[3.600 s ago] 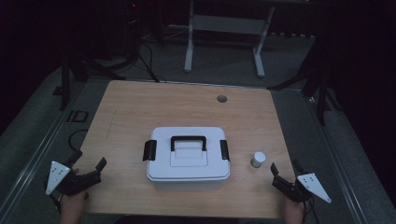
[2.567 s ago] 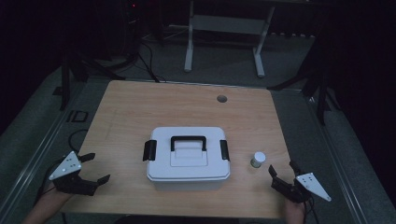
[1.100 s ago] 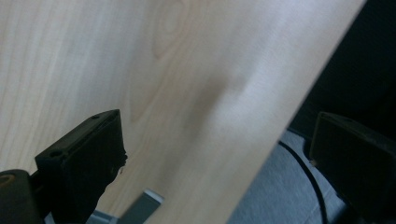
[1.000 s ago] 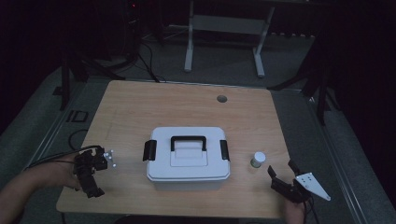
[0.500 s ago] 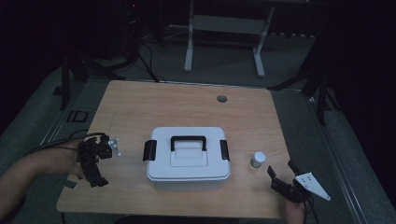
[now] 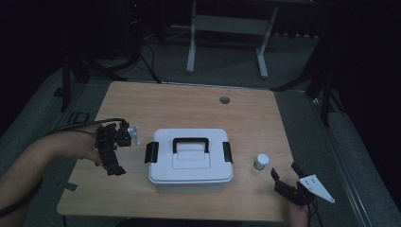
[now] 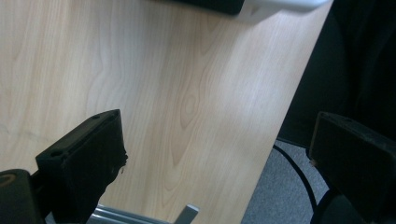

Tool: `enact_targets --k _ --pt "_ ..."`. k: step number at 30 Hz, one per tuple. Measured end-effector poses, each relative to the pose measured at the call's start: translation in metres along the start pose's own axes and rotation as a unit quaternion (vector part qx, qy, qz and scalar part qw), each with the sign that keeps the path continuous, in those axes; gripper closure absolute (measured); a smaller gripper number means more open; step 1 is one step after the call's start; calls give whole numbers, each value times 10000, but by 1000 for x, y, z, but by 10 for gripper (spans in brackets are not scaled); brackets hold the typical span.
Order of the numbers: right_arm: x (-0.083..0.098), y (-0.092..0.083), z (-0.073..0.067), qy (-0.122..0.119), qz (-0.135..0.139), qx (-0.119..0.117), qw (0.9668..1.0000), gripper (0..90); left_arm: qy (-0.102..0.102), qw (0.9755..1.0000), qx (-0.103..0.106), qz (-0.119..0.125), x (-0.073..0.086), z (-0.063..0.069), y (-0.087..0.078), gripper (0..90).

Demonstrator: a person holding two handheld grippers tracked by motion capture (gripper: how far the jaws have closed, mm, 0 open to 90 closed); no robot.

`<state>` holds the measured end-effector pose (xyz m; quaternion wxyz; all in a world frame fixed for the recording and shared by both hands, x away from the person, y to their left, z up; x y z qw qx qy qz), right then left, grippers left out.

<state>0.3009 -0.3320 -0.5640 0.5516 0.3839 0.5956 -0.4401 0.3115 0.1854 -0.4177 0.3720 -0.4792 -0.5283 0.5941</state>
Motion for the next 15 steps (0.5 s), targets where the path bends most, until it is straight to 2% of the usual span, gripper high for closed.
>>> enact_targets --k 2,3,5,6,10,12,13,15 --pt "0 0 0 -10 5 -7 10000 133 32 10000 23 20 -4 0 -1 29" --pt "0 0 0 -10 2 -15 10000 133 85 10000 12 32 -11 -1 -3 30" --pt "0 0 0 -3 2 -20 10000 133 85 10000 12 32 -11 -1 -3 30" --pt "0 0 0 2 6 -27 10000 133 164 9999 20 35 -25 -3 -5 30" --pt "0 0 0 11 0 -35 10000 133 266 9996 63 85 -39 -5 -6 30" --pt "1 0 0 27 -13 -46 10000 133 323 9995 -20 65 -46 -6 -6 29" --pt "0 0 0 26 -14 -46 10000 133 331 9994 42 92 -49 -5 -5 30" --pt "0 0 -1 21 -8 -52 10000 133 383 9992 33 77 -54 -5 -4 29"
Point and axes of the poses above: each handheld gripper's, and its own axes: y roughly forward along the jaws, x roughly out of its underside, z roughly to its right, the point moved 6 cm from there along y, roughly forward along the jaws, and after that the axes turned 6 degrees about z, right-handed, at the moved point
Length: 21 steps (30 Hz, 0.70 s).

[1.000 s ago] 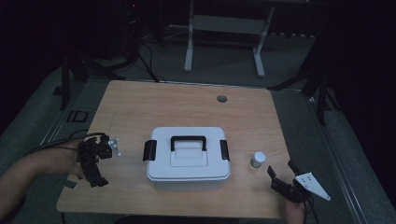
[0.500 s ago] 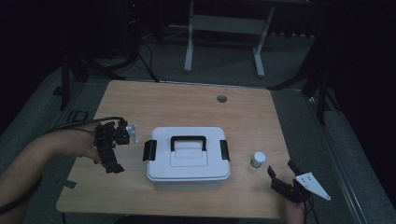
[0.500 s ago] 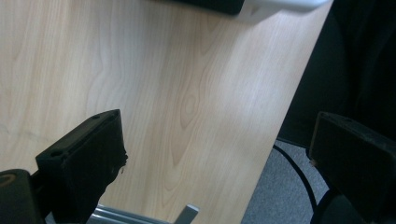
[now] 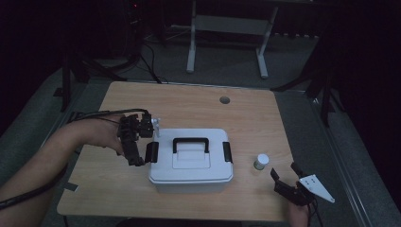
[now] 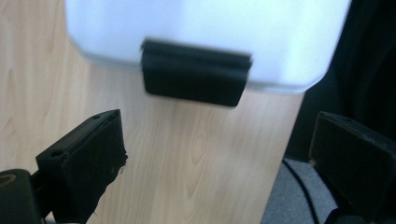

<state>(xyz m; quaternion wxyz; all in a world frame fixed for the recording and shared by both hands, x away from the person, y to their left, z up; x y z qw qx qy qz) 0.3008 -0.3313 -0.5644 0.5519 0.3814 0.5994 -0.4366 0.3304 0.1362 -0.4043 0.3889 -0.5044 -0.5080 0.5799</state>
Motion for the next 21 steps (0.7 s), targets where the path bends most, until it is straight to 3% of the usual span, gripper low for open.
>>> enact_targets --k 21 --pt "0 0 1 56 14 -30 10000 133 432 9990 117 -29 -54 -3 17 30"
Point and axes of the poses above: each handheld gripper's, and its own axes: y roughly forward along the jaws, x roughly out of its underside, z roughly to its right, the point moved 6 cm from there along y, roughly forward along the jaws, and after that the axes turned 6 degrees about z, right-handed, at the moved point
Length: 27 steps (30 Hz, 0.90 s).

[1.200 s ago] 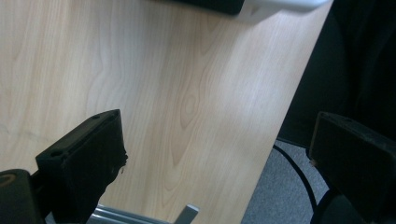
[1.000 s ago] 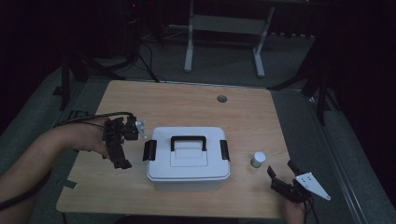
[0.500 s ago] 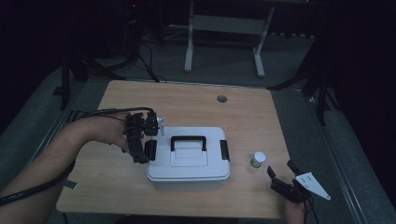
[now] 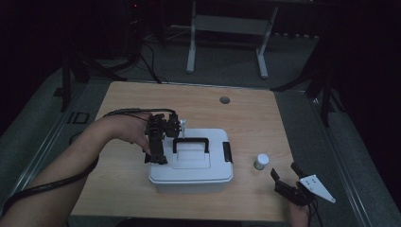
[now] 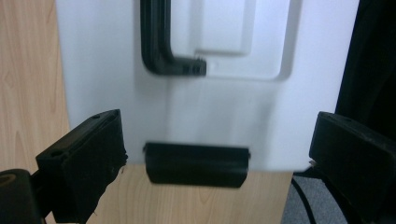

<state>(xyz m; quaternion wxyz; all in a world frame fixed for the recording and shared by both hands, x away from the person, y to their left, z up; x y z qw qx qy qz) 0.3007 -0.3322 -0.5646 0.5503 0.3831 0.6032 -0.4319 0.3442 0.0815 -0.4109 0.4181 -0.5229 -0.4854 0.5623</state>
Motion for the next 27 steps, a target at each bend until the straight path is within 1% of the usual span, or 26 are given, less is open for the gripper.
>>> enact_targets --k 1,3,4,6,7,8,10,11,12,13,14,16,19,21,22,23,25,26,27 --pt "0 0 0 0 0 0 10000 133 7 10000 -13 8 -2 0 1 30" --pt "0 0 0 17 6 -7 10000 133 37 10000 33 -5 -6 -1 4 35" --pt "0 0 0 31 7 -8 10000 133 57 10000 -3 -21 -7 -2 5 44" --pt "0 0 0 37 9 -9 10000 133 57 10000 30 -29 -10 -4 9 51" --pt "0 0 1 39 10 -11 10000 133 91 9999 95 -21 -12 -5 10 89" --pt "0 -1 1 43 9 -15 10000 133 67 9999 111 -20 -13 -5 12 141" --pt "0 -1 1 50 8 -17 10000 133 31 10000 87 -32 -16 -9 15 151" --pt "0 -1 1 50 9 -18 10000 133 53 9999 81 -34 -17 -10 16 190" --pt "0 -1 1 53 8 -18 10000 133 39 9999 123 -17 -19 -11 17 194" --pt "0 -1 1 56 4 -20 10000 133 12 9999 118 -12 -20 -12 18 197" --pt "0 -1 1 60 4 -22 10000 133 41 9999 90 -52 -21 -13 20 207" --pt "0 -1 1 64 7 -20 10000 133 57 9999 89 -112 -23 -13 22 261" --pt "0 -1 1 65 4 -24 10000 133 74 9997 75 -198 -25 -14 23 416" --pt "0 0 1 67 8 -24 10000 133 57 9997 42 -245 -26 -15 24 459" --pt "0 0 1 69 4 -24 10000 133 4 9997 25 -261 -27 -16 25 479" --pt "0 0 1 70 1 -26 10000 133 30 9995 -21 -305 -27 -16 25 492" --pt "0 0 1 68 -2 -28 10000 133 37 9992 -5 -399 -27 -17 27 560" --pt "1 0 1 66 -5 -29 10000 133 41 9992 10 -393 -28 -16 27 573" --pt "1 0 1 66 -9 -29 10000 133 33 9991 -19 -420 -28 -17 26 611"
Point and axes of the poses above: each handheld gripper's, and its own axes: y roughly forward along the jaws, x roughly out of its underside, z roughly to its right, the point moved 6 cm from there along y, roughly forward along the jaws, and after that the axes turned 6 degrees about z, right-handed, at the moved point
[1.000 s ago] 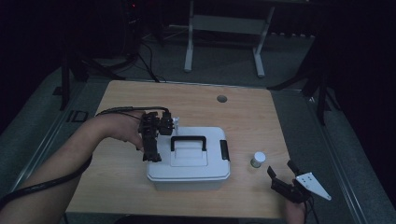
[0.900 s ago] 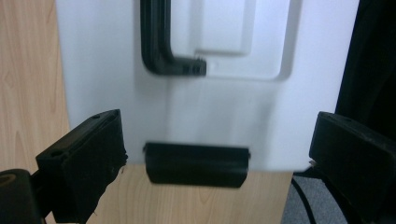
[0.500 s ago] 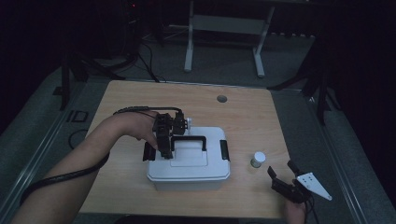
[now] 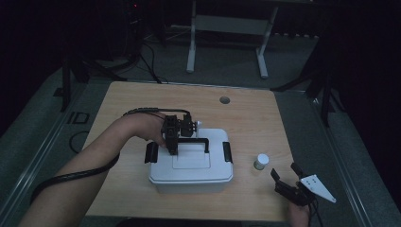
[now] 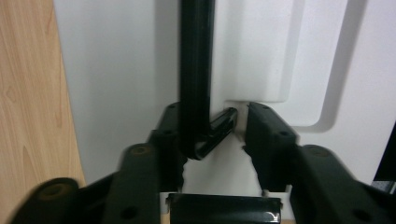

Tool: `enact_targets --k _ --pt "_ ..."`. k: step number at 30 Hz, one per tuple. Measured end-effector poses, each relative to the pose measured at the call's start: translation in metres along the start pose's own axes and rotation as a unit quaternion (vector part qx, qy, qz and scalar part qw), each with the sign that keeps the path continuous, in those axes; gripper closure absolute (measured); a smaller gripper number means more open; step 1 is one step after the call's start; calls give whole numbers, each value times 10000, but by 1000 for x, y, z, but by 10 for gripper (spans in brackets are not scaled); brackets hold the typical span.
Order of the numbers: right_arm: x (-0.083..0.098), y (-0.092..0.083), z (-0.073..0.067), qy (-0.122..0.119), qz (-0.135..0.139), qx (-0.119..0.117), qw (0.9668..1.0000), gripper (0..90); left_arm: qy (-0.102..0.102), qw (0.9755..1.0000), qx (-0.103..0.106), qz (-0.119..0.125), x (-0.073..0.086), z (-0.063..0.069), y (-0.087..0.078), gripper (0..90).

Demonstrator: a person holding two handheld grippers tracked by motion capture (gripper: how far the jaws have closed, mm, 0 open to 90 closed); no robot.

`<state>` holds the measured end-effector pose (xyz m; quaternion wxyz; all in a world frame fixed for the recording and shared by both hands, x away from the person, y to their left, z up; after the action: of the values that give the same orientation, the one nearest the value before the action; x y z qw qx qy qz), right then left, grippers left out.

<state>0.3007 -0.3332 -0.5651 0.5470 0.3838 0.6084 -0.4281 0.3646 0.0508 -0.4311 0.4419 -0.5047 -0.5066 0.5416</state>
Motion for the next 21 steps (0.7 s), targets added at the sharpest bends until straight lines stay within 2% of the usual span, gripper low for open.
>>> enact_targets --k 1,5,11,15,21 --pt "0 0 0 -2 0 2 10000 133 -11 10000 -12 -16 0 0 0 657" --pt "0 0 0 -13 -8 0 10000 133 -33 9998 138 -124 1 1 0 738" --pt "0 0 0 -13 -25 -3 10000 134 130 9995 237 -150 1 4 1 826" --pt "1 1 -1 -17 -31 -19 10000 135 133 9995 247 -142 1 4 1 830" --pt "1 1 -1 -21 -45 -27 10000 135 28 9992 384 -104 2 1 0 833"
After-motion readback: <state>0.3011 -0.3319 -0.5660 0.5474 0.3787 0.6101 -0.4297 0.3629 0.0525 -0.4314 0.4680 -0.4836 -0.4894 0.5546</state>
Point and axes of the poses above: each handheld gripper's, and its own axes: y roughly forward along the jaws, x roughly out of its underside, z roughly to its right, the point moved 6 cm from there along y, roughly forward along the jaws, and after that the axes turned 6 degrees about z, right-handed, at the moved point
